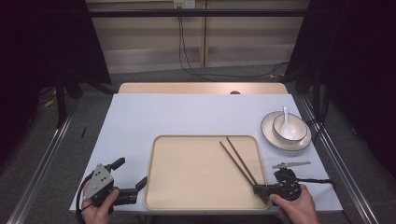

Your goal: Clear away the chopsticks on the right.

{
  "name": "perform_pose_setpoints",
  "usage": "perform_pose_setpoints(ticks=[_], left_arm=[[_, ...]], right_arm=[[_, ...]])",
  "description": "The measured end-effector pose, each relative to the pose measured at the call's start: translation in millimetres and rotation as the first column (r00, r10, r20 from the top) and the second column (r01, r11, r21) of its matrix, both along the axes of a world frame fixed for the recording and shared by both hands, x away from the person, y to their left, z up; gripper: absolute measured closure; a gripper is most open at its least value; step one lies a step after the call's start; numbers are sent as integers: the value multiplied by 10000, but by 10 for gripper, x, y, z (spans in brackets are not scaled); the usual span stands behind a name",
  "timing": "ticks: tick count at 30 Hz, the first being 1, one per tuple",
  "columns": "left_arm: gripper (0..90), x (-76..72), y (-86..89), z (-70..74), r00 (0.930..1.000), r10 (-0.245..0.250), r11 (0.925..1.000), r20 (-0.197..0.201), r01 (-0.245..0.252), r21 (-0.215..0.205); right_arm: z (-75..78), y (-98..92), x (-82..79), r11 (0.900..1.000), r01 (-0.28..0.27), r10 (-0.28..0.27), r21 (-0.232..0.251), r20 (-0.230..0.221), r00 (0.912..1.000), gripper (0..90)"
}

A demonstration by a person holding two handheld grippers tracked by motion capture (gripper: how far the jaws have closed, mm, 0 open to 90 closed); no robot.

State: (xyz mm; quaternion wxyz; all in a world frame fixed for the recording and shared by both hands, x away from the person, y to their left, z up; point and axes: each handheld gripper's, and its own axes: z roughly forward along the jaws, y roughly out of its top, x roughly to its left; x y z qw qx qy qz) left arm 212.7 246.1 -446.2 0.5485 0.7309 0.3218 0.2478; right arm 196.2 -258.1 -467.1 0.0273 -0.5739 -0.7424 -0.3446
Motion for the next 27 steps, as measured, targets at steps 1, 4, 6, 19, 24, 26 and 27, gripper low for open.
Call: perform_pose_setpoints(ticks=[1, 4, 6, 19, 24, 26, 27], left_arm=[[17, 0, 0, 0, 10000, 3, 10000, -4, -3, -2], [17, -1, 6, 1, 10000, -11, 10000, 2, 11, 46], [17, -2, 2, -1, 10000, 26, 10000, -16, -26, -32], [17, 2, 6, -1, 10000, -19, 10000, -11, 19, 88], [17, 2, 2, -4, 10000, -51, 10000, -47, 51, 51], [17, 1, 2, -4, 10000, -37, 10000, -46, 38, 46], [17, 2, 3, -3, 10000, -40, 10000, -48, 40, 51]], right_arm=[[-2, -3, 2, 10000, -51, 51, 39, 10, 10000, 845], [-5, 2, -2, 10000, -20, 20, -2, 80, 10000, 841], [-4, 2, -3, 10000, -17, 17, 8, 65, 10000, 841], [-8, 0, -7, 9998, -204, 204, -17, 185, 9996, 829], [-7, -4, -9, 9996, -288, 288, -2, 199, 9994, 815], [-6, -2, -11, 9993, -375, 373, 78, 234, 9990, 783], [-5, -1, -16, 9990, -424, 421, 116, 244, 9988, 772]])
